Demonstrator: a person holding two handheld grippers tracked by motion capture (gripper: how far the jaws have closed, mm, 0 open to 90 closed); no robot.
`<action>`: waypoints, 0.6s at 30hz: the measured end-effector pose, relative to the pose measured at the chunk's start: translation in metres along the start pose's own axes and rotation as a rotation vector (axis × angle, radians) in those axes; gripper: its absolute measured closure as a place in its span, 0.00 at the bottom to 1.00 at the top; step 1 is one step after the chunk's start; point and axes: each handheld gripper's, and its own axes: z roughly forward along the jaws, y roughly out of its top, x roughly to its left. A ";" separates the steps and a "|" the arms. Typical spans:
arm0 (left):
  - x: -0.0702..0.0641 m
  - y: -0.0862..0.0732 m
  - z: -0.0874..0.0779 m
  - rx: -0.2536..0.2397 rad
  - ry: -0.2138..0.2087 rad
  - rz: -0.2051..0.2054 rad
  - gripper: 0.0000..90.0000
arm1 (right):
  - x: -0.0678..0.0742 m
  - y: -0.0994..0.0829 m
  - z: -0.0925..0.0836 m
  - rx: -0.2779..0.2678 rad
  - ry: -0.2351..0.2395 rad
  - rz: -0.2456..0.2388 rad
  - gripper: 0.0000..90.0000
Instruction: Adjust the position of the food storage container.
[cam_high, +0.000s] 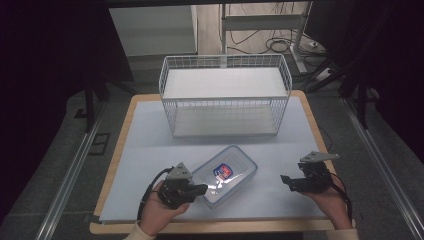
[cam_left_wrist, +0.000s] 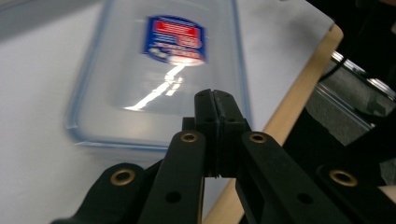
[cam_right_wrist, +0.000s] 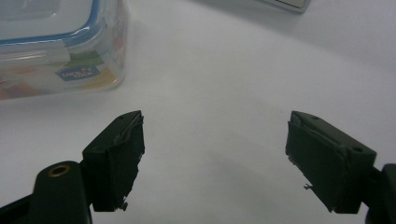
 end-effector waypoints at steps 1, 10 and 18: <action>-0.004 0.000 0.004 0.010 -0.008 0.010 1.00 | 0.001 0.000 0.000 -0.001 0.000 0.000 0.22; -0.029 0.002 0.033 0.066 -0.064 0.056 1.00 | -0.001 -0.001 0.003 0.011 -0.014 0.003 0.22; -0.039 -0.003 0.054 0.128 -0.052 0.081 1.00 | 0.000 0.000 0.002 0.011 -0.013 0.001 0.22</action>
